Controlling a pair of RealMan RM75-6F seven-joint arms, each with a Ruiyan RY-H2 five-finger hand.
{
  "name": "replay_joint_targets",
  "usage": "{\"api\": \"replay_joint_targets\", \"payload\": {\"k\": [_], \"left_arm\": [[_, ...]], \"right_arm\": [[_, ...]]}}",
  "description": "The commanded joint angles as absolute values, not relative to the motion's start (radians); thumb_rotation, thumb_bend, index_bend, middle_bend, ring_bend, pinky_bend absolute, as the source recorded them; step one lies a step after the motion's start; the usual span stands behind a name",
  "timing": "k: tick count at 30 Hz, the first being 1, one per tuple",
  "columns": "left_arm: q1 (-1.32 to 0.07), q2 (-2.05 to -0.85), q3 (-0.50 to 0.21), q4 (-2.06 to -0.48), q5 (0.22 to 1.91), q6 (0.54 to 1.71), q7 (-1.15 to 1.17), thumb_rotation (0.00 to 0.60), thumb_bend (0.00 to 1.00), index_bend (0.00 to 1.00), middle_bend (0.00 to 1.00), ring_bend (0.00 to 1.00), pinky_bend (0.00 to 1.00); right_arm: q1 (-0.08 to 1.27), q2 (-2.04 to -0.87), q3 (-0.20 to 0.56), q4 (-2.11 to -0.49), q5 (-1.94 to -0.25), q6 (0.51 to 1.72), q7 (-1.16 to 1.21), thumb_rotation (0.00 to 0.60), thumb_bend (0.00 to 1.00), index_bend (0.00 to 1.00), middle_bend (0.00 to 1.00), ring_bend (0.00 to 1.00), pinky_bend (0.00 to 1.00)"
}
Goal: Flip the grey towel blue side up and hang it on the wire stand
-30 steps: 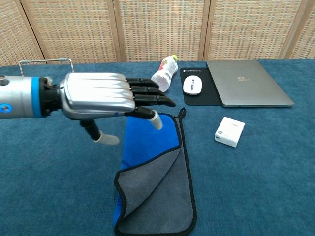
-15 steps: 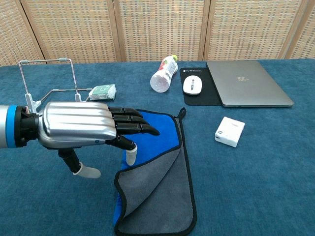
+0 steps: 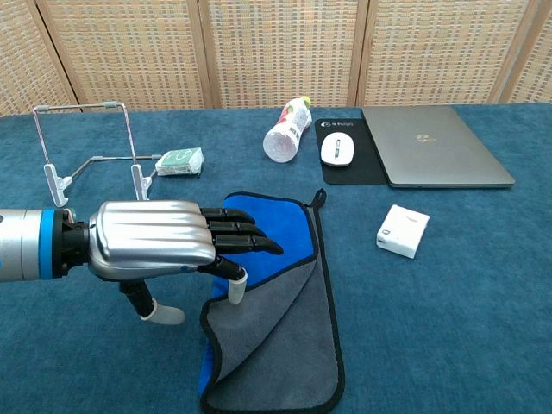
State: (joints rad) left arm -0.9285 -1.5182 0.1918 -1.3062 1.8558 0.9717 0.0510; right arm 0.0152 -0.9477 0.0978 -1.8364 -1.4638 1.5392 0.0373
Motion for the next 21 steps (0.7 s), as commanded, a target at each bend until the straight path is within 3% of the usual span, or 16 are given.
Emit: {"api": "replay_joint_targets", "payload": {"k": [1, 12, 21], "left_arm": [[-0.929, -1.542, 0.18, -1.286, 1.846, 0.96, 0.053, 0.6, 0.31, 0.37, 0.0, 0.0, 0.0], [-0.932, -1.593, 0.163, -1.248, 1.842, 0.954, 0.055, 0.6, 0.37, 0.5, 0.0, 0.0, 0.0], [-0.928, -1.618, 0.15, -1.232, 1.853, 0.984, 0.078, 0.6, 0.37, 0.66, 0.0, 0.0, 0.0]], "right_arm": [[0.017, -0.947, 0.1, -1.834, -1.458, 1.535, 0.041, 0.6, 0.0, 0.0, 0.0, 0.0, 0.0], [0.02, -0.948, 0.102, -1.831, -1.449, 1.529, 0.04, 0.6, 0.0, 0.0, 0.0, 0.0, 0.0], [0.016, -0.948, 0.1, -1.835, -1.452, 1.536, 0.037, 0.6, 0.0, 0.0, 0.0, 0.0, 0.0]]}}
